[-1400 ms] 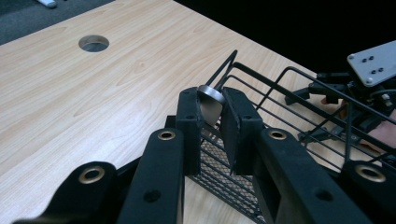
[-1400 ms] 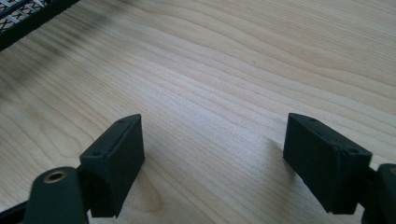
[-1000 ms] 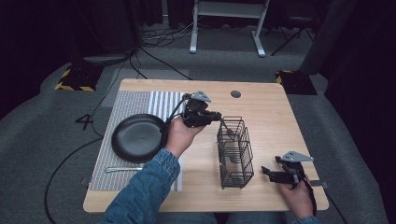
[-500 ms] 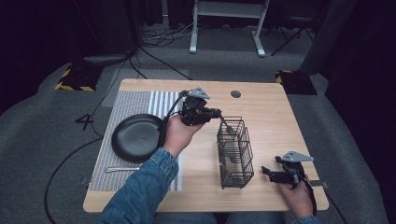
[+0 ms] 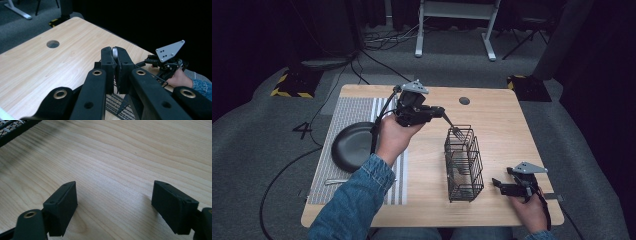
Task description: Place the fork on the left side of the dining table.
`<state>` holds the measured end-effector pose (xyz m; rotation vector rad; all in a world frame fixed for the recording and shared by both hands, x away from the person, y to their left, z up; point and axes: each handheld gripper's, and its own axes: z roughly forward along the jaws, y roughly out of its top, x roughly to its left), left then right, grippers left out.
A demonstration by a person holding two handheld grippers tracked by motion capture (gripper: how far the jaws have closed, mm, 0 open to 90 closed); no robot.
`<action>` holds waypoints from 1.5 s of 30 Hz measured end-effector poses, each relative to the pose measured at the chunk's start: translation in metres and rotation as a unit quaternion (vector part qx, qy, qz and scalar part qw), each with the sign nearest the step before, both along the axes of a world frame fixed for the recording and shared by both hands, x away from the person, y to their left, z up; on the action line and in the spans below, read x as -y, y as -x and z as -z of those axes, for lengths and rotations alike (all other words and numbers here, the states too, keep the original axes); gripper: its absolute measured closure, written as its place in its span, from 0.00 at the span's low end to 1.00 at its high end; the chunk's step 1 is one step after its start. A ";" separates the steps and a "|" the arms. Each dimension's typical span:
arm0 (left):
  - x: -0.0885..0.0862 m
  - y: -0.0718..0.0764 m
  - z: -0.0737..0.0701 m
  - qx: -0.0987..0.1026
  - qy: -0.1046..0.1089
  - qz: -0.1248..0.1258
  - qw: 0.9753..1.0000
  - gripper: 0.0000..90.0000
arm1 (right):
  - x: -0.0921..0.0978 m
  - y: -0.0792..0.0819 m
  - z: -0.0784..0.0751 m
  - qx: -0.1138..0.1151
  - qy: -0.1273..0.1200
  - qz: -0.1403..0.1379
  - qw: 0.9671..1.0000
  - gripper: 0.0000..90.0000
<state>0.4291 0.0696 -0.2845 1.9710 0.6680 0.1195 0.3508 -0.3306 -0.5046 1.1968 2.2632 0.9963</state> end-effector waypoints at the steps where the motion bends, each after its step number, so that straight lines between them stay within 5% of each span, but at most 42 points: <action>1: -0.002 0.000 -0.002 0.001 0.001 -0.001 1.000 0.96 | 0.000 0.000 0.000 0.000 0.000 0.000 1.000 0.23; 22: -0.045 0.000 -0.037 0.023 0.019 -0.003 1.000 0.96 | 0.000 0.000 0.000 0.000 0.000 0.000 1.000 0.23; 34: -0.080 -0.019 -0.039 0.025 0.020 -0.050 0.998 0.96 | 0.000 0.000 0.000 0.000 0.000 0.002 1.000 0.23; 45: -0.107 -0.046 -0.029 0.007 0.015 -0.103 0.994 0.96 | 0.000 0.000 0.000 0.000 0.000 0.002 1.000 0.23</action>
